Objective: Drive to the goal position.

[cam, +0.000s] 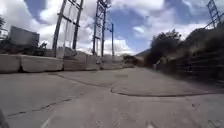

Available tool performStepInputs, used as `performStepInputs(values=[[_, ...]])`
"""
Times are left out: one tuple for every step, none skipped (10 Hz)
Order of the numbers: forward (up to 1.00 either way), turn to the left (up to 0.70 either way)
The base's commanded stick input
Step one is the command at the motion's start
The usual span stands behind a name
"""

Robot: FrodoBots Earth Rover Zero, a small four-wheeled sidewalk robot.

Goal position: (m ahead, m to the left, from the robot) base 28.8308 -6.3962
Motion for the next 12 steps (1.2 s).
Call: performStepInputs(values=[[1.0,0.0],[1.0,0.0],[1.0,0.0],[1.0,0.0],[1.0,0.0],[1.0,-0.27],[1.0,-0.27],[1.0,-0.27],[1.0,-0.27],[1.0,-0.27],[1.0,-0.27],[1.0,-0.27]])
